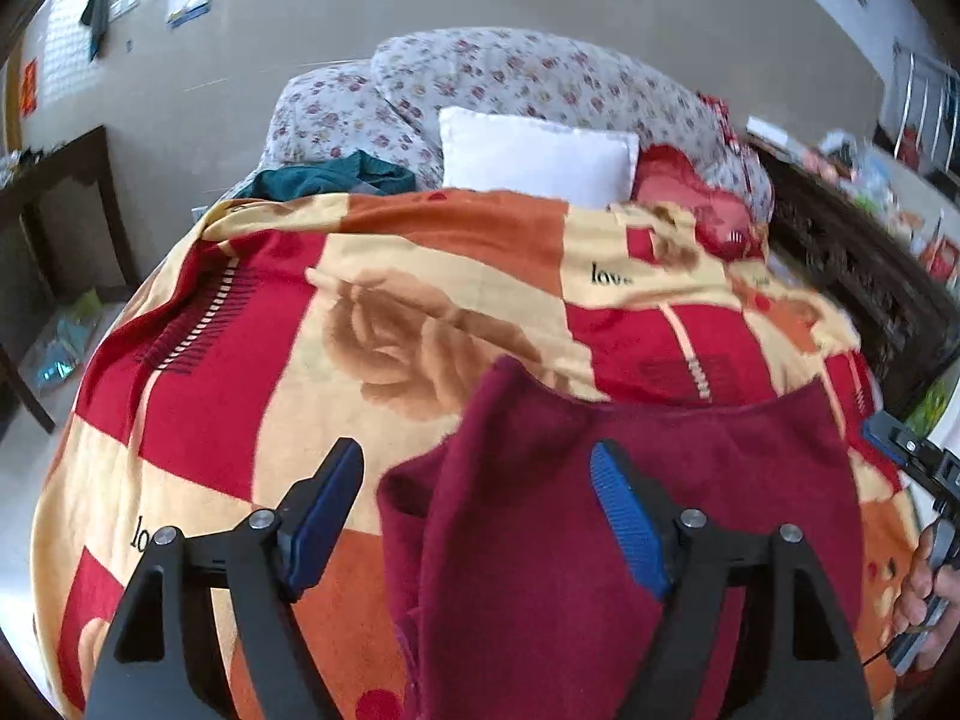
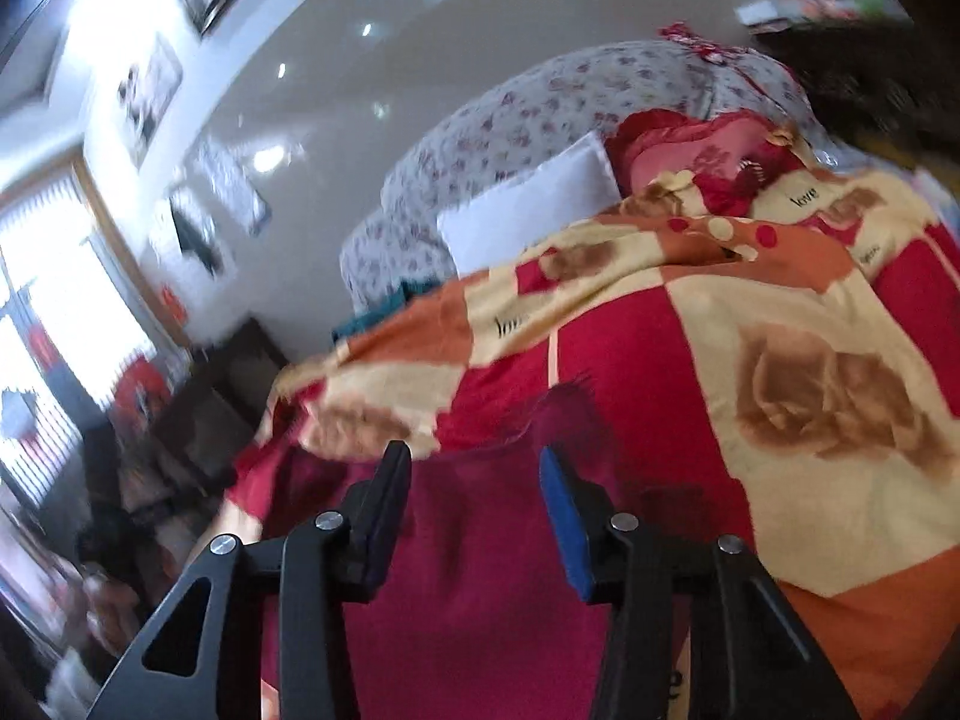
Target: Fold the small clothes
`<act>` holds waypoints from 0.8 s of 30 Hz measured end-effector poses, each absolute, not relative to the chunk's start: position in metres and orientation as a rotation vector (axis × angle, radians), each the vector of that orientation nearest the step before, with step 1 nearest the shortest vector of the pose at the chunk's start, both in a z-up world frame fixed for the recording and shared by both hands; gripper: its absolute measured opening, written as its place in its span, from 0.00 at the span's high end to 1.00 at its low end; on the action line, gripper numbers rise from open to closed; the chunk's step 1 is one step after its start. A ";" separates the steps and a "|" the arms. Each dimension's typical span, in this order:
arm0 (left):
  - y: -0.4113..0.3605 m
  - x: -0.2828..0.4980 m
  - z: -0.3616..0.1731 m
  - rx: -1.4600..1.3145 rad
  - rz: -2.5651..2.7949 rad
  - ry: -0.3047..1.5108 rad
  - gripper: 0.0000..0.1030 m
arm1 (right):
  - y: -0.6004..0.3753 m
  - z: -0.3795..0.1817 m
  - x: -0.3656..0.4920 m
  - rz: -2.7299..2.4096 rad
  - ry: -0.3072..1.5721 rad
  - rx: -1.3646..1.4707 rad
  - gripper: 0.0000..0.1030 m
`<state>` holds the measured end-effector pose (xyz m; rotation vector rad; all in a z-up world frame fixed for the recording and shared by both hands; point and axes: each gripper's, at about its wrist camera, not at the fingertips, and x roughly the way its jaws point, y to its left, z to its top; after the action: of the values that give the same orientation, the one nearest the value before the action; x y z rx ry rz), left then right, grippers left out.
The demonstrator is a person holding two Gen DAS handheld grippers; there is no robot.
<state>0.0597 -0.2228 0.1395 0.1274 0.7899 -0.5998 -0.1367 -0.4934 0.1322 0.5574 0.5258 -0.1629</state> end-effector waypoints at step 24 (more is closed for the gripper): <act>-0.234 0.116 0.089 0.065 -0.381 0.845 0.14 | -0.513 0.096 -0.107 -0.340 0.694 0.489 0.54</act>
<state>0.1162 -0.2335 0.0891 0.0655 0.8447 -0.3807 -0.1067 -0.5129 0.0955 0.4886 0.6937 -0.3401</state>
